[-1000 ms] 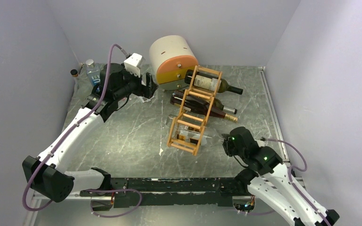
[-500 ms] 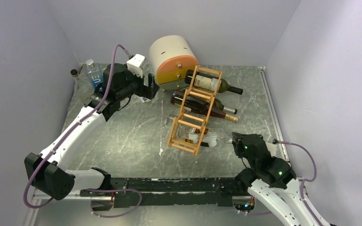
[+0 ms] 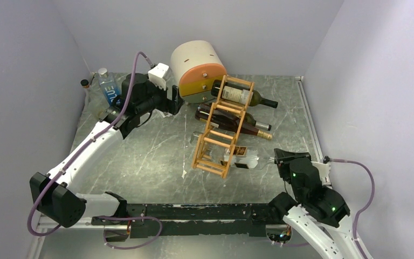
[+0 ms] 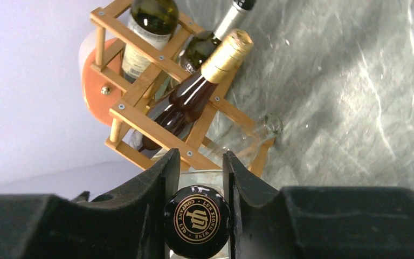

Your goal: Take the wine bottle off the wine rack

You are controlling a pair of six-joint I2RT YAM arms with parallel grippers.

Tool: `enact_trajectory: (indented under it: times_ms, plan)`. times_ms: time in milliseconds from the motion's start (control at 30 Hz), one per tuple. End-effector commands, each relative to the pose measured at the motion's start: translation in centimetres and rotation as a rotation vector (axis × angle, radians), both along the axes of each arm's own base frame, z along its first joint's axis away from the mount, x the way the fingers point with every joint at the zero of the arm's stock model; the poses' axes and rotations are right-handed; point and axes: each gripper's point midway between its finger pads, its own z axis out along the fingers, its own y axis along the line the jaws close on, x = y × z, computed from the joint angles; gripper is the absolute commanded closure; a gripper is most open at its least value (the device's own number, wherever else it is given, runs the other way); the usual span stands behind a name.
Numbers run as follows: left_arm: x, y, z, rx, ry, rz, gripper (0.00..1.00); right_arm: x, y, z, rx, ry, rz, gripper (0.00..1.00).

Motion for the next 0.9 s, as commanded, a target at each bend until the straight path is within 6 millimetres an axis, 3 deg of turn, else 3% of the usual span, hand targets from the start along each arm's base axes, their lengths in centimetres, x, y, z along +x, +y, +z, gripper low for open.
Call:
enact_trajectory:
  times_ms: [0, 133, 400, 500, 600, 867]
  plan:
    - [0.3, -0.3, 0.5, 0.01, -0.027, 0.002, 0.11, 0.4, -2.2, 5.6, -0.166, -0.182, -0.012, 1.0]
    - [0.3, -0.5, 0.4, 0.014, -0.02, -0.001, 0.11, 0.4, -2.9, 8.5, -0.266, -0.224, 0.0, 1.0]
    - [0.2, -0.5, 0.5, 0.016, -0.027, 0.002, 0.11, 0.6, -3.5, 11.7, -0.323, -0.282, -0.019, 1.0]
    - [0.1, -0.6, 0.6, 0.013, -0.026, -0.005, 0.11, 0.6, -3.4, 10.4, -0.27, -0.261, -0.033, 1.0]
    - [-0.1, -1.0, 0.5, 0.01, -0.023, -0.024, 0.1, 0.6, -3.3, 7.3, -0.235, -0.205, -0.048, 1.0]
    - [-5.7, -8.8, -0.5, -0.027, 0.03, -0.392, 0.05, 0.3, -3.1, 2.0, -0.21, -0.099, -0.061, 1.0]
